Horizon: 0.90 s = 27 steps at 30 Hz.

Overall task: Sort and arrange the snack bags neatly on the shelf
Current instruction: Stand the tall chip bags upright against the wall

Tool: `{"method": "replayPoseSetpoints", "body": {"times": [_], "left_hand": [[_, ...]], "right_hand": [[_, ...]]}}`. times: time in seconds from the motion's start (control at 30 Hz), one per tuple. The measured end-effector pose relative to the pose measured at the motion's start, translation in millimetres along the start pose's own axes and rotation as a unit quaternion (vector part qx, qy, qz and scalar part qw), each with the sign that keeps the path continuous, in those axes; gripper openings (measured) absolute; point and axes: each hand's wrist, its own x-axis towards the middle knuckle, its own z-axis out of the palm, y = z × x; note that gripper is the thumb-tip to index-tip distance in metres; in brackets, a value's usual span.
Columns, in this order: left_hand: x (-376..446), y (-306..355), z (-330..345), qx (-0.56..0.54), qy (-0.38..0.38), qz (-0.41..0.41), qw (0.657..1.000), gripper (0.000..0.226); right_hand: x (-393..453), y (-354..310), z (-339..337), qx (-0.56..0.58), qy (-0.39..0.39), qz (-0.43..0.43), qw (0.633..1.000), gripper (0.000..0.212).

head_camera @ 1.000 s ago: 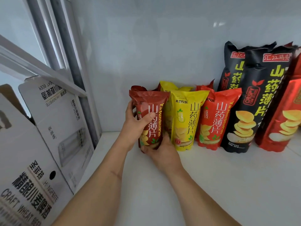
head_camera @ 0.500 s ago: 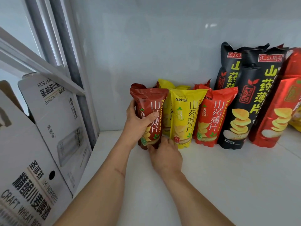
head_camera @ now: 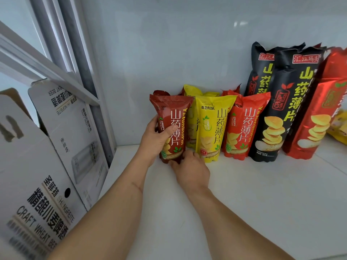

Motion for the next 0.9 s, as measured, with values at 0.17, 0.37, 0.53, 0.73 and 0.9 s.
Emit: {"method": "replayPoseSetpoints", "body": {"times": [0.17, 0.37, 0.53, 0.73, 0.9], "left_hand": [[-22.4, -4.6, -5.8, 0.042, -0.018, -0.033, 0.998, 0.062], [-53.1, -19.3, -14.6, 0.440, 0.076, -0.002, 0.895, 0.061], [-79.0, -17.5, 17.7, 0.660, 0.066, 0.242, 0.708, 0.028], [-101.6, -16.9, 79.0, 0.670, 0.013, 0.349, 0.655, 0.021], [-121.1, -17.9, 158.3, 0.661, -0.021, 0.369, 0.653, 0.023]], "right_hand": [[-23.0, 8.7, -3.8, -0.019, -0.014, 0.014, 1.000, 0.050], [-24.4, 24.1, -26.0, -0.132, -0.036, -0.119, 0.983, 0.035], [-37.4, 58.3, -59.6, -0.210, -0.038, -0.166, 0.963, 0.034], [-47.6, 111.5, -115.3, -0.254, -0.035, -0.190, 0.948, 0.035], [-58.1, 171.1, -167.2, -0.267, -0.012, -0.186, 0.946, 0.034]]}}
